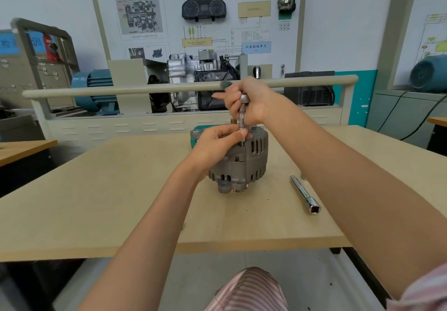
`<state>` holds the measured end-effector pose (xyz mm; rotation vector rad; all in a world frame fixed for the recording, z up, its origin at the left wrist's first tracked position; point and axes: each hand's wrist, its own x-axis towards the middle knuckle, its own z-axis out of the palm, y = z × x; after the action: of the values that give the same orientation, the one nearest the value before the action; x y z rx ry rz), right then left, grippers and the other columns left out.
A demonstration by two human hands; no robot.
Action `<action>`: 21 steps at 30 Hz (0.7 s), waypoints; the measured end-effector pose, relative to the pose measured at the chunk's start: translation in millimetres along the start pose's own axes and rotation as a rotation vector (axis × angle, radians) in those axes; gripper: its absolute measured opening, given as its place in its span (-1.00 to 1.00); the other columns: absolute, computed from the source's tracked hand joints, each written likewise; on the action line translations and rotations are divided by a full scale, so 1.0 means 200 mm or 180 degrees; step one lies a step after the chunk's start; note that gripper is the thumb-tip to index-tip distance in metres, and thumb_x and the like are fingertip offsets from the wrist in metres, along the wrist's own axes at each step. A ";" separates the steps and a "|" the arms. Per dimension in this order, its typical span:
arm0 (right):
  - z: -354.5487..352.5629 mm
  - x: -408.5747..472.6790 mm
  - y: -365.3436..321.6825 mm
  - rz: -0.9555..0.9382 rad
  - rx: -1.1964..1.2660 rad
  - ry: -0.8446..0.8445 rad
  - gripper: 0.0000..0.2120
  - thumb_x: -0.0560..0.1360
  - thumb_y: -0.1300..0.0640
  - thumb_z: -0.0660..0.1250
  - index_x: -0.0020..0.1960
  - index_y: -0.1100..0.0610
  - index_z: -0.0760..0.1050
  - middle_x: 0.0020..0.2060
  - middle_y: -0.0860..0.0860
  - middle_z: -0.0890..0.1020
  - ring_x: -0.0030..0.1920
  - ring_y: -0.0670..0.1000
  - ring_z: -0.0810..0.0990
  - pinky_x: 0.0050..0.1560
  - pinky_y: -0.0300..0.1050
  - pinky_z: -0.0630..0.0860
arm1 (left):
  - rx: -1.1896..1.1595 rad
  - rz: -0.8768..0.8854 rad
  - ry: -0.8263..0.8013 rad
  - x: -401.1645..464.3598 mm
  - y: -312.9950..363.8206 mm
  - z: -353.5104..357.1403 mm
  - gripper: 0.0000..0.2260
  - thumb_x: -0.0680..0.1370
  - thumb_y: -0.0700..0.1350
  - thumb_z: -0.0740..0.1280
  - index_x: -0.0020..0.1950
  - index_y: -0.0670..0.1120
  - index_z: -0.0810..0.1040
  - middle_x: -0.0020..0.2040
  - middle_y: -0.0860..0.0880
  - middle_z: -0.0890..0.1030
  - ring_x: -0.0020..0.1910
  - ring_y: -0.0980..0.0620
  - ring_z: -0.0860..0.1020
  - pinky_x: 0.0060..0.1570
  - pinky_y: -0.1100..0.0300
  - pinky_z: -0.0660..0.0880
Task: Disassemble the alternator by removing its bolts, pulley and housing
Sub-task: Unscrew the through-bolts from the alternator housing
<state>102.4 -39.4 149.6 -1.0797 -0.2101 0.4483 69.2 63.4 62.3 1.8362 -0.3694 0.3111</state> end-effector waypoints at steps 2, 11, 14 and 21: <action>0.00 0.01 -0.01 0.0217 -0.0097 -0.0237 -0.75 0.57 0.29 0.04 0.06 0.39 0.44 -0.63 -0.10 0.31 -0.68 -0.18 0.26 -0.70 -0.38 0.20 | -0.0035 -0.0040 -0.0005 0.00 0.01 0.00 -0.87 0.55 -0.07 0.33 0.00 -0.01 0.67 -0.01 0.04 0.69 0.04 0.08 0.61 0.09 0.21 0.48; 0.05 0.01 0.08 -0.1069 0.0527 0.1191 -0.83 0.55 0.32 -0.01 -0.09 0.14 0.31 -0.56 0.00 0.40 -0.67 -0.14 0.32 -0.69 -0.33 0.13 | -0.0199 0.0218 0.0356 0.01 -0.03 0.03 -0.90 0.51 -0.13 0.39 -0.09 0.07 0.66 -0.28 0.21 0.67 -0.24 0.29 0.61 -0.35 0.48 0.42; 0.09 0.02 0.15 -0.1824 0.0940 0.1812 -0.84 0.59 0.31 -0.01 0.06 0.06 0.19 -0.26 0.13 0.52 -0.54 -0.09 0.43 -0.65 -0.34 0.24 | -0.0143 0.0257 0.0441 0.02 -0.04 0.04 -0.76 0.52 -0.21 0.35 -0.24 0.12 0.62 -0.38 0.20 0.64 -0.31 0.29 0.59 -0.36 0.43 0.43; 0.03 0.03 0.06 -0.0629 0.0507 0.0710 -0.77 0.55 0.29 -0.05 -0.14 0.13 0.35 -0.59 -0.07 0.36 -0.70 -0.14 0.30 -0.66 -0.36 0.10 | -0.0088 0.0179 0.0109 0.02 -0.03 0.00 -0.90 0.52 -0.07 0.37 -0.12 0.12 0.67 -0.18 0.16 0.69 -0.14 0.24 0.63 -0.21 0.42 0.49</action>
<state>102.5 -26.9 141.0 -0.9336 -0.0808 0.1623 75.1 63.9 58.4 1.7934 -0.4003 0.3739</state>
